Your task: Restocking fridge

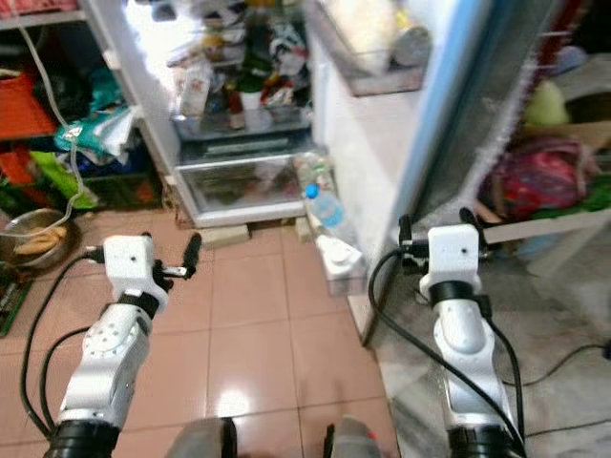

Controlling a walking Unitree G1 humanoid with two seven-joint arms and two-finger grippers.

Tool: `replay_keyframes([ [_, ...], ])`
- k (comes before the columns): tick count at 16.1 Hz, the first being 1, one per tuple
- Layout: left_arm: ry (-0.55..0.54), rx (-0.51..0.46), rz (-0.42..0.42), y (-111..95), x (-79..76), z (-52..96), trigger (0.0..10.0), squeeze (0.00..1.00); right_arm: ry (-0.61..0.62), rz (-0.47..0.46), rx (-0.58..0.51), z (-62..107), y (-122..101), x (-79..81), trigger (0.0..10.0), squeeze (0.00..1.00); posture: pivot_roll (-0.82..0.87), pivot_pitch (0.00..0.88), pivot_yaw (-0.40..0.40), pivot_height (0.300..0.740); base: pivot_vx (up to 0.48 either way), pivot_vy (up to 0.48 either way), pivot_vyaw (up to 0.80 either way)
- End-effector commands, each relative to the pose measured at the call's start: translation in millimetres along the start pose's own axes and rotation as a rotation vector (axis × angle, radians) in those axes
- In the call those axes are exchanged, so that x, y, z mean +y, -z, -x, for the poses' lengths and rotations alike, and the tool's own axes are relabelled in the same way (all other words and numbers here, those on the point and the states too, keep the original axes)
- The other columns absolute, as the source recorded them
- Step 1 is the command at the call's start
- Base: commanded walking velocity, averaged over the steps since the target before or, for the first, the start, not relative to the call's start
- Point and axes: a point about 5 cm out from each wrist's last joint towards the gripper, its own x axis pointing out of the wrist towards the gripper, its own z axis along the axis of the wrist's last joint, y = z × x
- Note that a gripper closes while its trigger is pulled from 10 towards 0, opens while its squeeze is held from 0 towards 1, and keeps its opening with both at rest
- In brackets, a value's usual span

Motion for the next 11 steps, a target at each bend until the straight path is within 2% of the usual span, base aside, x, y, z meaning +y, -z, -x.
replay_keyframes([
  [1,-0.027,0.004,-0.012,0,7.9,0.9,10.0,0.00,-0.005,-0.014,0.005,-2.5,0,3.8,10.0,0.00,0.03,0.119,0.037,0.740,0.000,0.000,0.00],
  [4,-0.025,0.013,-0.013,1,6.9,1.2,10.0,0.00,-0.001,-0.042,-0.008,-12.0,-5,6.4,10.0,0.00,0.03,0.120,0.039,0.740,0.000,0.000,0.00],
  [6,-0.015,0.020,-0.017,1,5.4,0.4,10.0,0.00,-0.015,-0.079,-0.033,-26.8,-13,12.5,10.0,0.00,0.03,0.119,0.042,0.740,0.000,0.000,0.00],
  [9,-0.006,0.022,-0.024,1,3.5,-0.9,10.0,0.00,-0.066,-0.189,-0.062,-53.1,-30,28.5,10.0,0.00,0.04,0.114,0.038,0.740,0.000,0.000,0.00],
  [11,-0.008,0.023,-0.026,1,3.2,-0.6,10.0,0.00,-0.144,-0.250,-0.074,-57.8,-38,38.8,10.0,0.00,0.05,0.113,0.035,0.740,0.000,0.000,0.00],
])
